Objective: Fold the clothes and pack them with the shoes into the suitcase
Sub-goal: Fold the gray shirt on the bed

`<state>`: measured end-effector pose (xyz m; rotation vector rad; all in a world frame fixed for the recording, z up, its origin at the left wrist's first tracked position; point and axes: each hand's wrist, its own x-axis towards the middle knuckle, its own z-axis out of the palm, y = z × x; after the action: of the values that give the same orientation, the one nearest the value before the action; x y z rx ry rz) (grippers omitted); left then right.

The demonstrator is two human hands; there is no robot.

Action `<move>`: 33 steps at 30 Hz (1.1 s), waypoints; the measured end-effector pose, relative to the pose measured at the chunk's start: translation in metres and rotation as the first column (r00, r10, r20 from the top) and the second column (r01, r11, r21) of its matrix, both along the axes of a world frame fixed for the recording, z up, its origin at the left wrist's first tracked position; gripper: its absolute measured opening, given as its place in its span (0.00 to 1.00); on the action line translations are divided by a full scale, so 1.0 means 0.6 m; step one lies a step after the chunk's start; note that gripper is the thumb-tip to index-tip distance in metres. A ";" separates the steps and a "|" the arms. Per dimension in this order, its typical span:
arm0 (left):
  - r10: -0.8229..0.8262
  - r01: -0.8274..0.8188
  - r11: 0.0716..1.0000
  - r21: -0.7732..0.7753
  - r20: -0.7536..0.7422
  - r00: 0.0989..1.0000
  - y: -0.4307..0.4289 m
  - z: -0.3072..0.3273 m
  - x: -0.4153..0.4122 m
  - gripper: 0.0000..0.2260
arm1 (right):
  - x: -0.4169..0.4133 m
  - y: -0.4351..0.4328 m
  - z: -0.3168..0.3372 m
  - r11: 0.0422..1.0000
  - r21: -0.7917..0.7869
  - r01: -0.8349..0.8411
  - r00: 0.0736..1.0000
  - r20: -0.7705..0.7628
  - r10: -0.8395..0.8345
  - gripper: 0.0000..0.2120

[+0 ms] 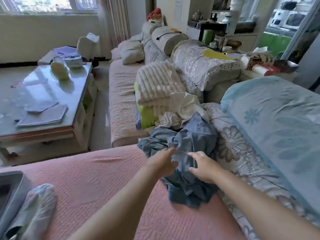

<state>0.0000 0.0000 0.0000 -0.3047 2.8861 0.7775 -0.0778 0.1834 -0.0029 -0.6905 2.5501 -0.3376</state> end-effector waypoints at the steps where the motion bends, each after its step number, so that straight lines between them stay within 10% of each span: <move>1: -0.029 0.030 0.999 -0.021 0.031 0.999 0.009 -0.030 -0.006 0.24 | 0.000 0.003 -0.037 1.000 0.011 0.015 1.000 -0.010 -0.015 0.33; 9: -0.088 0.085 0.992 -0.097 -0.033 0.996 0.046 -0.301 -0.082 0.33 | -0.050 0.010 -0.294 0.864 -0.352 0.360 0.926 0.020 -0.378 0.48; 15: -0.135 0.068 0.969 -0.238 -0.279 0.951 0.067 -0.399 -0.100 0.41 | -0.058 0.003 -0.361 0.686 -0.677 0.265 0.906 -0.069 -0.418 0.14; 21: -0.168 0.112 0.986 -0.125 -0.679 0.715 0.061 -0.393 -0.020 0.07 | 0.025 0.046 -0.377 0.816 -0.578 -0.025 0.819 -0.480 -0.314 0.09; 25: -0.167 0.093 0.983 -0.159 -0.551 0.818 0.066 -0.348 0.117 0.02 | 0.126 0.065 -0.357 0.890 -0.400 -0.217 0.743 -0.659 -0.114 0.14; 33: -0.185 0.113 0.931 -0.348 -0.182 0.966 0.062 -0.295 0.410 0.04 | 0.411 0.074 -0.312 0.922 -0.353 -0.158 0.983 -0.147 0.111 0.17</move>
<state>0.2458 0.0371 -0.1770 -0.0320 3.1918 0.3047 0.1688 0.2281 -0.1899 -1.0479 2.5627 -0.7540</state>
